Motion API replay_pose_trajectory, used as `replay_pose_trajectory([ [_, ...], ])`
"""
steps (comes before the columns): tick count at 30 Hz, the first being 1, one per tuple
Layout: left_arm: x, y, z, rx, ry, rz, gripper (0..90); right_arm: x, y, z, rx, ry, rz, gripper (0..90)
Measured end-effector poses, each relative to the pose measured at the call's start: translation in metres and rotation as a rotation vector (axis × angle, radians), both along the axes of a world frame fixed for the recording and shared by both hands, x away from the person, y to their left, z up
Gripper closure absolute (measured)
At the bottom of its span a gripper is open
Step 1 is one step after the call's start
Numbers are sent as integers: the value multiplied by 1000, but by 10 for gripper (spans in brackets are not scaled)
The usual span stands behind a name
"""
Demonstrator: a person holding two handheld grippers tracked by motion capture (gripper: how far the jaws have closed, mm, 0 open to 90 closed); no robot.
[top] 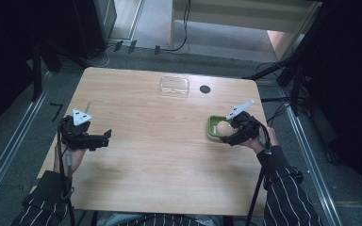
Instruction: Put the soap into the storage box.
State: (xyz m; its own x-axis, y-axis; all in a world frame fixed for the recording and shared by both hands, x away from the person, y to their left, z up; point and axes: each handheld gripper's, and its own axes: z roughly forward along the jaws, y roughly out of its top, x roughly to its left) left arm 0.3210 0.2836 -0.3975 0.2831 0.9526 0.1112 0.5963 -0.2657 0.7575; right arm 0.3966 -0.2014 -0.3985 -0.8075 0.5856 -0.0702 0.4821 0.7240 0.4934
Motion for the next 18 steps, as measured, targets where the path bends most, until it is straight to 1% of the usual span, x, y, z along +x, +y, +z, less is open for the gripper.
replay_pose_trajectory([
  [9, 0, -1, 0, 1, 2, 1, 1, 6, -4, 2, -3, -9, 2, 340],
  [11, 0, 0, 0, 3, 1, 1, 0, 7, -6, 3, -6, -6, 9, 340],
  [16, 0, -1, 0, 3, 1, -1, 1, 10, -8, 5, 0, -8, 2, 340],
  [18, 0, -1, 0, 2, 1, -1, 1, 12, -7, 5, -5, -10, 11, 339],
])
